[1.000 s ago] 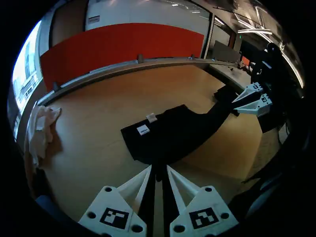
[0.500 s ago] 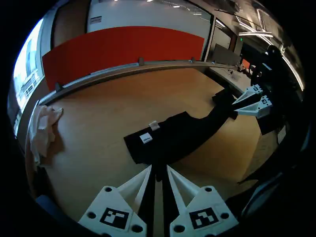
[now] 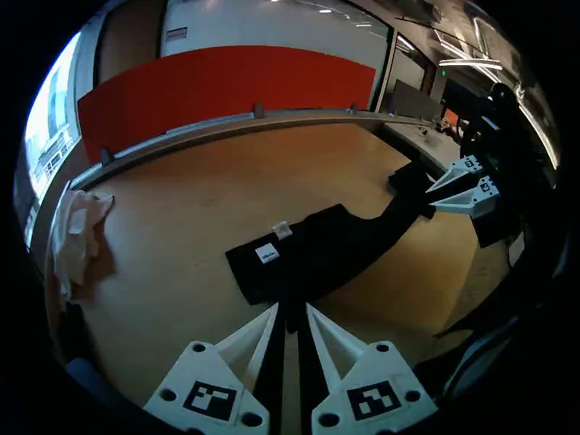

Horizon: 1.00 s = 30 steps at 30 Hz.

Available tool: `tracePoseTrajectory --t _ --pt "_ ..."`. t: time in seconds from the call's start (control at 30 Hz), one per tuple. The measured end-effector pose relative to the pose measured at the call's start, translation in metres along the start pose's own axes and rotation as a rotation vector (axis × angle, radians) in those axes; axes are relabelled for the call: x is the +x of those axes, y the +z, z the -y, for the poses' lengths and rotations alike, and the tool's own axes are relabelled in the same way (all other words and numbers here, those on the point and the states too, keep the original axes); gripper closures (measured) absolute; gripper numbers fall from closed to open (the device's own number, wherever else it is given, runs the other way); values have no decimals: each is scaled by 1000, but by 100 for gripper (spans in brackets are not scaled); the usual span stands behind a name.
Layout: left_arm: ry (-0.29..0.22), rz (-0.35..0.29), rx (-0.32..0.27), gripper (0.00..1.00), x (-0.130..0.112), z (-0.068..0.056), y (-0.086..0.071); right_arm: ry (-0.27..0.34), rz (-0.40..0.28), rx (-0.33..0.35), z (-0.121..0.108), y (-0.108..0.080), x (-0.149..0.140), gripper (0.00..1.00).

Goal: Fold towel

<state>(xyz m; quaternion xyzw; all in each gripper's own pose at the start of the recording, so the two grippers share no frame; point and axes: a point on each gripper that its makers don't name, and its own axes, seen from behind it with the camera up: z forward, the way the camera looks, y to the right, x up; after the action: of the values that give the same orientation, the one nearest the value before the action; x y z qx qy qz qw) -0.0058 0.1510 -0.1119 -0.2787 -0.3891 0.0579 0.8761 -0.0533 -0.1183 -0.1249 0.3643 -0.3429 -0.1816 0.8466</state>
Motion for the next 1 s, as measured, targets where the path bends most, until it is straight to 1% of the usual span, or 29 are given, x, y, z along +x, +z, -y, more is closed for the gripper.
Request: tracePoseTrajectory --t 0.27,0.5,1.0 --pt "7 14 8 89 1 7 17 6 25 -4 -7 10 -5 83" --pt "-1 13 12 89 5 13 30 5 43 -14 -16 19 -7 83" --pt "10 54 16 89 0 26 59 22 79 -21 -32 43 -18 83"
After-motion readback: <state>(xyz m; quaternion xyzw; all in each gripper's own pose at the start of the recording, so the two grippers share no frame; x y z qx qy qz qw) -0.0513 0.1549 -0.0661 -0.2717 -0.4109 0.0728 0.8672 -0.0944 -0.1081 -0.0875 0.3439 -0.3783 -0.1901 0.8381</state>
